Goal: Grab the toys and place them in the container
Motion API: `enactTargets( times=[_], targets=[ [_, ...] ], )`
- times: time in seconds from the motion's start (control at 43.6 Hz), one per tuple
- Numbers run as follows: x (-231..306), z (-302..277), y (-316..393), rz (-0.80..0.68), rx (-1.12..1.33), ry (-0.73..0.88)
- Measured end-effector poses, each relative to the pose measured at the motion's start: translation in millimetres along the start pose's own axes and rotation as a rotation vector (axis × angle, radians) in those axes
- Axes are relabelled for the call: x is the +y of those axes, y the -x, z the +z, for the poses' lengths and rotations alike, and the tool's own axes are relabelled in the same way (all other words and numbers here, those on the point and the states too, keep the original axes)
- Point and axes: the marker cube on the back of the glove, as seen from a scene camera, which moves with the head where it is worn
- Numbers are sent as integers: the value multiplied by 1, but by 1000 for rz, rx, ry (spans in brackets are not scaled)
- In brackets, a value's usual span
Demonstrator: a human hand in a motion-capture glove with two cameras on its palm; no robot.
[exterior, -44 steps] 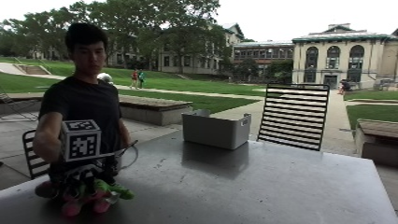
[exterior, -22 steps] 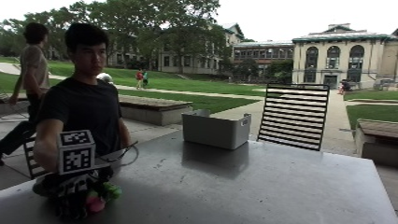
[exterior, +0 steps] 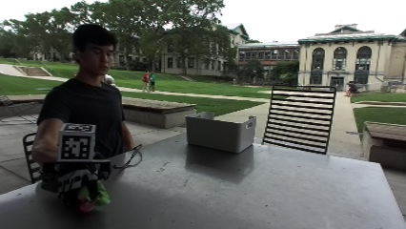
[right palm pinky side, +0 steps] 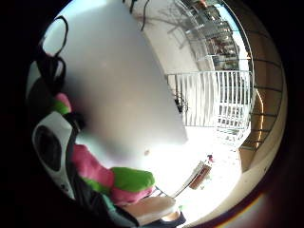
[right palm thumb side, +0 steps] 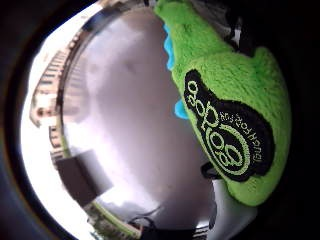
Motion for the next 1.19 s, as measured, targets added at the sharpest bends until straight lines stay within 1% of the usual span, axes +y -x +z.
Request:
enactTargets(
  times=[0.092, 0.184, 0.413, 0.528, 0.735, 0.826, 0.964, 1.125, 1.194],
  targets=[
    [2, -4, 5, 8, -36, 26],
    [7, -27, 18, -22, -76, 59],
    [34, -135, 82, -105, -175, -11],
    [51, -199, 128, -235, -214, -114],
    [104, -290, 222, -411, -261, -159],
    [130, -319, 266, -476, -287, -173],
    [169, -344, 320, -546, -257, -201],
    [246, -368, 401, -664, -246, -245],
    [263, -371, 421, -702, -252, -242]
  ],
)
